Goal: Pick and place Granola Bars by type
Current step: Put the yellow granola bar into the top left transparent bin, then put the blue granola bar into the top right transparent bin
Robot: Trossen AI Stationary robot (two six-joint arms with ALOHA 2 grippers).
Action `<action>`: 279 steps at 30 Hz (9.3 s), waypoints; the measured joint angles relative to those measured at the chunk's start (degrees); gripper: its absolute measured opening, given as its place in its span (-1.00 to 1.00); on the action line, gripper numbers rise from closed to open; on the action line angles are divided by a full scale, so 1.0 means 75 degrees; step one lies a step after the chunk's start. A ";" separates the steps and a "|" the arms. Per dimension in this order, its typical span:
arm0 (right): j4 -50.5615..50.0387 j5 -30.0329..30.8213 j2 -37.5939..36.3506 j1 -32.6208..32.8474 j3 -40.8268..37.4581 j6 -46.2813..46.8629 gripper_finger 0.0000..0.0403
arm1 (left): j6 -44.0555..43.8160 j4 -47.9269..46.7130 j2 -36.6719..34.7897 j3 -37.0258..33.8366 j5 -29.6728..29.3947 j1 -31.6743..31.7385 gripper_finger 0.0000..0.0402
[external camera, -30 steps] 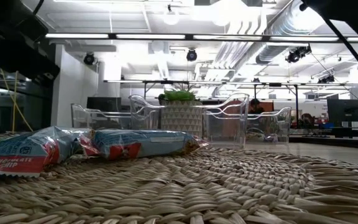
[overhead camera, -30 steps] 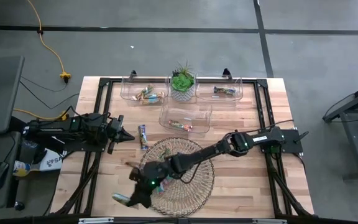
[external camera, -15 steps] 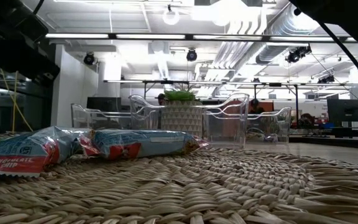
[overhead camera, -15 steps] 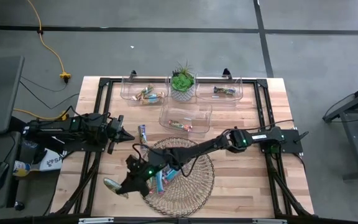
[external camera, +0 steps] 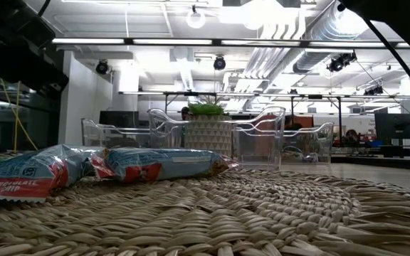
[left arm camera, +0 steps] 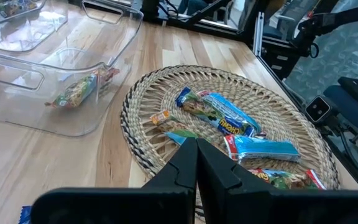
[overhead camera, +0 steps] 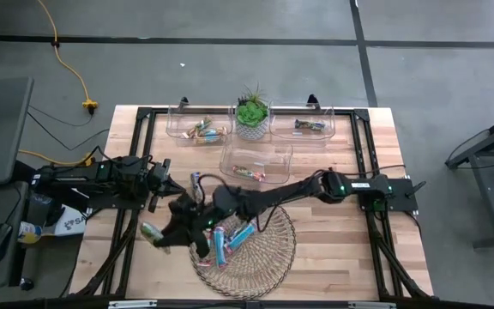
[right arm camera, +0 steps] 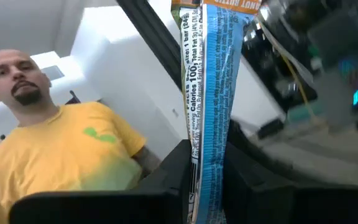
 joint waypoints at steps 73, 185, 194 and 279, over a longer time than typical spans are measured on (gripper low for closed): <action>-0.3605 0.0300 -0.0138 -0.4733 0.0003 -0.2891 -0.75 | 0.0000 0.0003 0.0000 0.0002 0.0004 0.0000 -1.00; -0.4997 -0.1211 -0.2206 -0.3195 0.0003 -0.2111 -0.46 | 0.0000 0.0000 0.0002 0.0002 0.0013 0.0000 -1.00; -0.6070 -0.1209 -0.2585 -0.2477 0.0003 -0.1726 -0.46 | 0.0000 0.0003 0.0002 0.0002 -0.0010 0.0000 -1.00; -0.9853 0.2331 -0.2577 -0.0155 -0.4342 -0.6584 -0.46 | 0.0000 0.0000 0.0002 0.0001 -0.0010 0.0000 -1.00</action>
